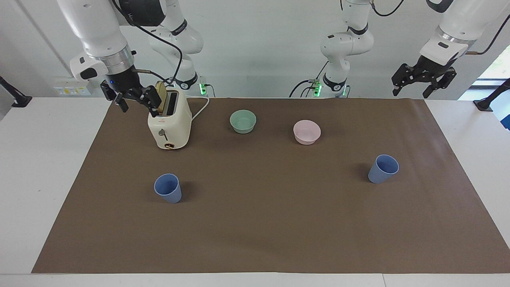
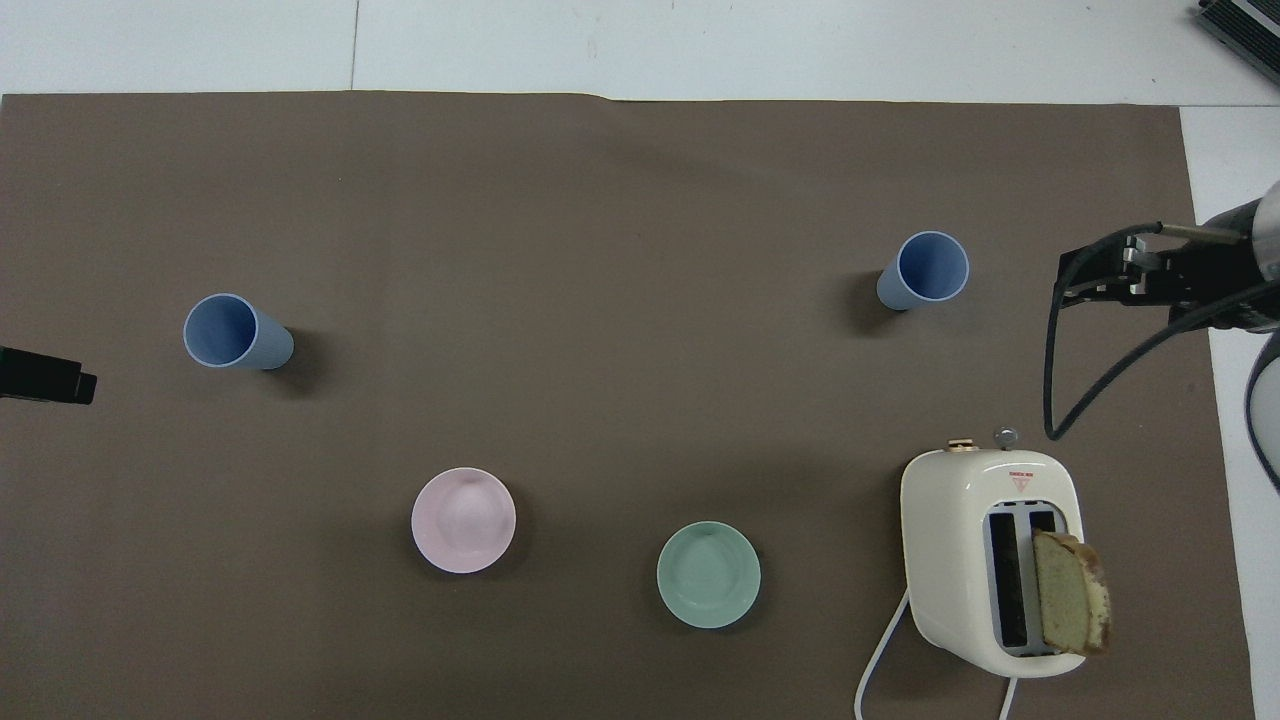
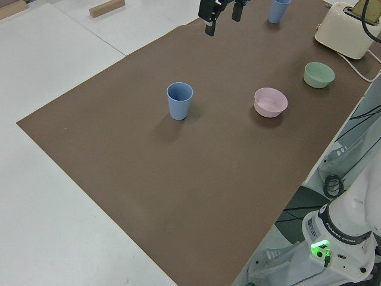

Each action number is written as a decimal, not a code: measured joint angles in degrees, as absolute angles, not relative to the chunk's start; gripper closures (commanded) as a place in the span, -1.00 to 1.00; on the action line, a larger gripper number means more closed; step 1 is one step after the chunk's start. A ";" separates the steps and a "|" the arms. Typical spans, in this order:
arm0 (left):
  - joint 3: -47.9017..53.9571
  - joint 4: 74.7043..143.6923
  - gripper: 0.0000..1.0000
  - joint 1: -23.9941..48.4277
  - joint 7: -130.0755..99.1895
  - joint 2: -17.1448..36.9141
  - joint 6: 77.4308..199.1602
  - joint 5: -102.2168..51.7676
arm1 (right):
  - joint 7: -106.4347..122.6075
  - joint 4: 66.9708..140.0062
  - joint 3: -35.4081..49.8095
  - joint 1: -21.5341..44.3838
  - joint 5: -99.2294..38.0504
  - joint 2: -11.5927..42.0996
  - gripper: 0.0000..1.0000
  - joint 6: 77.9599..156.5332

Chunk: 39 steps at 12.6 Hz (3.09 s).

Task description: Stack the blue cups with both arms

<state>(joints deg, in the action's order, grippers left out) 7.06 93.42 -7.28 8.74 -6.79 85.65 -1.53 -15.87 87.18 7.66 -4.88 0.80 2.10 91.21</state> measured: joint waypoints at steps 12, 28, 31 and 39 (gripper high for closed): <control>7.05 93.42 -1.00 -7.28 8.73 -6.79 85.65 -1.53 | -13.15 87.25 7.70 -4.87 0.82 1.96 -1.00 91.01; 6.30 91.80 -1.00 -5.94 1.51 -5.46 85.26 -1.31 | -13.13 87.24 5.00 1.06 0.82 0.97 -1.00 89.76; 6.30 91.85 -1.00 -6.02 1.46 -5.39 86.03 -1.31 | -13.13 87.24 4.59 1.10 0.82 0.97 -1.00 89.76; 6.73 91.85 -1.00 -5.91 1.46 -5.39 86.13 -1.46 | -13.13 87.24 4.50 1.09 0.82 0.97 -1.00 89.76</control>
